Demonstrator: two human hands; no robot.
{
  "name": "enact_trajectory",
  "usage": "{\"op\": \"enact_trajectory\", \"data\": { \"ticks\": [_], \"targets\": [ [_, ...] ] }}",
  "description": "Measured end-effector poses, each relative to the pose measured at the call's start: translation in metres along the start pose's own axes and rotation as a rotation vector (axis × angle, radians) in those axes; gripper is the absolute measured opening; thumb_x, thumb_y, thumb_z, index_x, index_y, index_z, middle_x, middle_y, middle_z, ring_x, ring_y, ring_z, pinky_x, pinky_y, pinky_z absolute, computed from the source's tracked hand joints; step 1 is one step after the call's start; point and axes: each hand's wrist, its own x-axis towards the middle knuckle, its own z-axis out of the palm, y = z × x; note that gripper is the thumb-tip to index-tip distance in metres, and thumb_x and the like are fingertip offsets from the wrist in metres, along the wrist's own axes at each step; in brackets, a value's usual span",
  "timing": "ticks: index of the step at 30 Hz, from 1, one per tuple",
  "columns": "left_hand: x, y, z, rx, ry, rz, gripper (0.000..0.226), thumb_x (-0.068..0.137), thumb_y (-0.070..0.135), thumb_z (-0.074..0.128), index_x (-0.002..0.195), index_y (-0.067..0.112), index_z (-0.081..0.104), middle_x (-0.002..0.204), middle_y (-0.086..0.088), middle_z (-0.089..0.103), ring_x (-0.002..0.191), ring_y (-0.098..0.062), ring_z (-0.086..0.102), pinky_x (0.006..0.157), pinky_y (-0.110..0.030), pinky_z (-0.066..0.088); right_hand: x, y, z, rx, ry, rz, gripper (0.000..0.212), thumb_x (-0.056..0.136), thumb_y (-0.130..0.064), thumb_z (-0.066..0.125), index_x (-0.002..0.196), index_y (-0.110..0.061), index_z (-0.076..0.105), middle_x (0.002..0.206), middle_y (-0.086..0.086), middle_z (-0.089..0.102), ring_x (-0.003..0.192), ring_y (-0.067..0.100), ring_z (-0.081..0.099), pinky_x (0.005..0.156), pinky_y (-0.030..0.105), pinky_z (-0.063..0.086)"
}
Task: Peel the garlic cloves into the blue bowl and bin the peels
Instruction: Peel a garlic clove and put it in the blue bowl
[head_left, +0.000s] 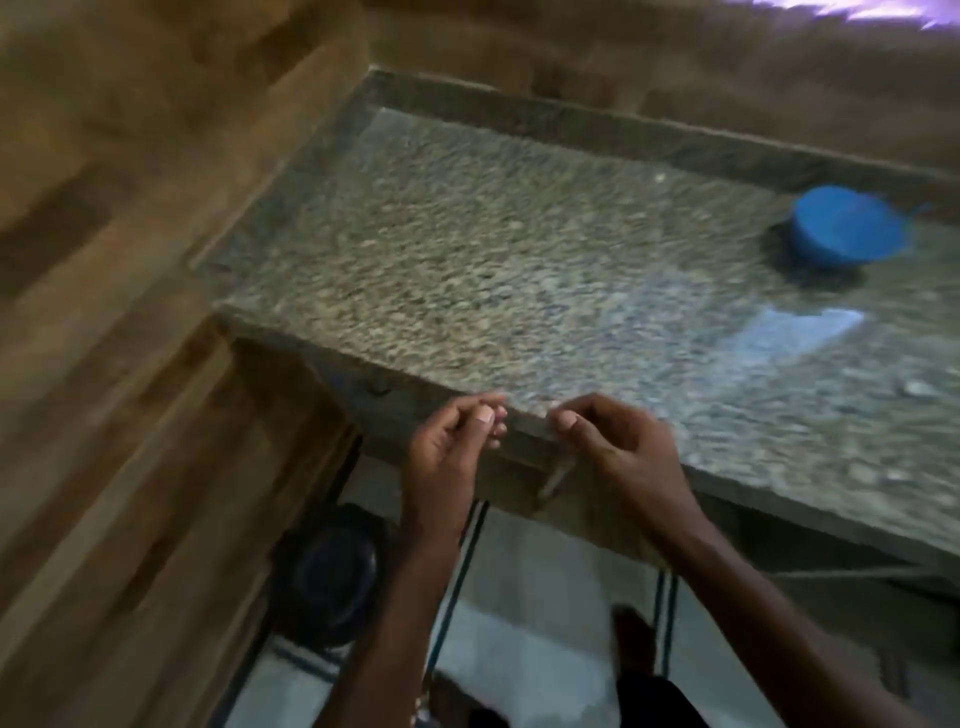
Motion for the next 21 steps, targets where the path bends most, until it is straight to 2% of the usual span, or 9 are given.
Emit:
{"op": "enact_trajectory", "data": {
  "ticks": [3,7,11,15,18,21],
  "targets": [
    [-0.002,-0.012,0.088,-0.024,-0.092,-0.041,0.023,0.102,0.002,0.057,0.098,0.015,0.076,0.089,-0.002,0.079,0.083,-0.011,0.072,0.077,-0.021,0.057,-0.009,0.042,-0.068,0.024,0.156,0.076,0.023,0.090,-0.037,0.066,0.083,-0.018,0.076,0.074,-0.001,0.075,0.073,0.018,0.072,0.071,0.046,0.057],
    [-0.018,-0.038,0.216,-0.046,-0.132,-0.164,0.024,0.103,0.005,0.055,0.093,0.014,0.076,0.082,-0.002,0.077,0.076,-0.013,0.071,0.071,-0.024,0.057,-0.006,0.105,-0.165,0.160,0.285,0.196,0.032,0.079,-0.056,0.061,0.086,-0.029,0.076,0.079,-0.001,0.077,0.077,0.016,0.076,0.076,0.054,0.060],
    [-0.022,-0.058,0.325,-0.112,-0.162,-0.299,0.025,0.103,0.009,0.054,0.094,0.008,0.076,0.084,-0.008,0.077,0.077,-0.017,0.072,0.070,-0.026,0.059,0.009,0.151,-0.259,0.184,0.310,0.210,0.037,0.076,-0.057,0.062,0.083,-0.024,0.076,0.077,0.002,0.076,0.075,0.021,0.075,0.074,0.056,0.060],
    [-0.008,-0.077,0.398,-0.093,-0.189,-0.333,0.026,0.104,0.011,0.053,0.095,0.006,0.077,0.083,-0.010,0.076,0.076,-0.016,0.072,0.068,-0.026,0.058,0.027,0.186,-0.320,0.121,0.289,0.206,0.036,0.079,-0.057,0.060,0.085,-0.025,0.075,0.077,0.000,0.076,0.074,0.018,0.074,0.074,0.054,0.060],
    [0.009,-0.101,0.442,0.048,-0.213,-0.291,0.023,0.103,0.012,0.056,0.095,0.011,0.078,0.085,-0.005,0.077,0.082,-0.017,0.072,0.072,-0.029,0.059,0.040,0.213,-0.357,0.064,0.304,0.251,0.033,0.081,-0.056,0.060,0.087,-0.027,0.076,0.081,-0.006,0.076,0.077,0.012,0.073,0.075,0.049,0.061],
    [0.031,-0.131,0.475,0.467,-0.248,-0.034,0.018,0.100,0.020,0.062,0.109,0.018,0.077,0.103,0.003,0.076,0.098,-0.014,0.069,0.084,-0.033,0.058,0.056,0.241,-0.385,-0.049,0.339,0.285,0.012,0.092,-0.035,0.068,0.088,-0.026,0.075,0.078,-0.011,0.074,0.073,-0.001,0.069,0.066,0.030,0.057]
  ]
}}
